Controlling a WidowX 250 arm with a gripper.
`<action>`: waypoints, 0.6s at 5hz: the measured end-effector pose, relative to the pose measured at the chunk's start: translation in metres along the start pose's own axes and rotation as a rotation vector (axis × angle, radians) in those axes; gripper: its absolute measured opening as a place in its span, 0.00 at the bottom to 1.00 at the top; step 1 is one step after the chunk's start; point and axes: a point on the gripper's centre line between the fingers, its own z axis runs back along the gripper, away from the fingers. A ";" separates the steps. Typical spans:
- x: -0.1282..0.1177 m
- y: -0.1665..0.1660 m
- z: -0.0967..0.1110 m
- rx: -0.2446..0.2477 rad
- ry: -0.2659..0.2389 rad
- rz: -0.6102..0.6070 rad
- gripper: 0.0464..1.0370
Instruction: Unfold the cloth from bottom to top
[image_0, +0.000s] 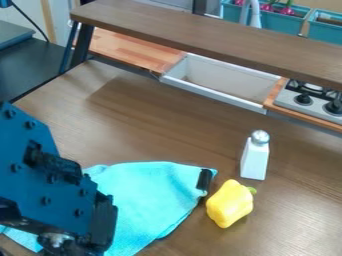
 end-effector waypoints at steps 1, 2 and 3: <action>-0.001 0.000 -0.010 -0.019 0.017 0.003 0.96; 0.001 0.004 -0.015 -0.024 0.020 0.009 0.96; 0.004 0.004 -0.020 -0.034 0.039 0.001 0.96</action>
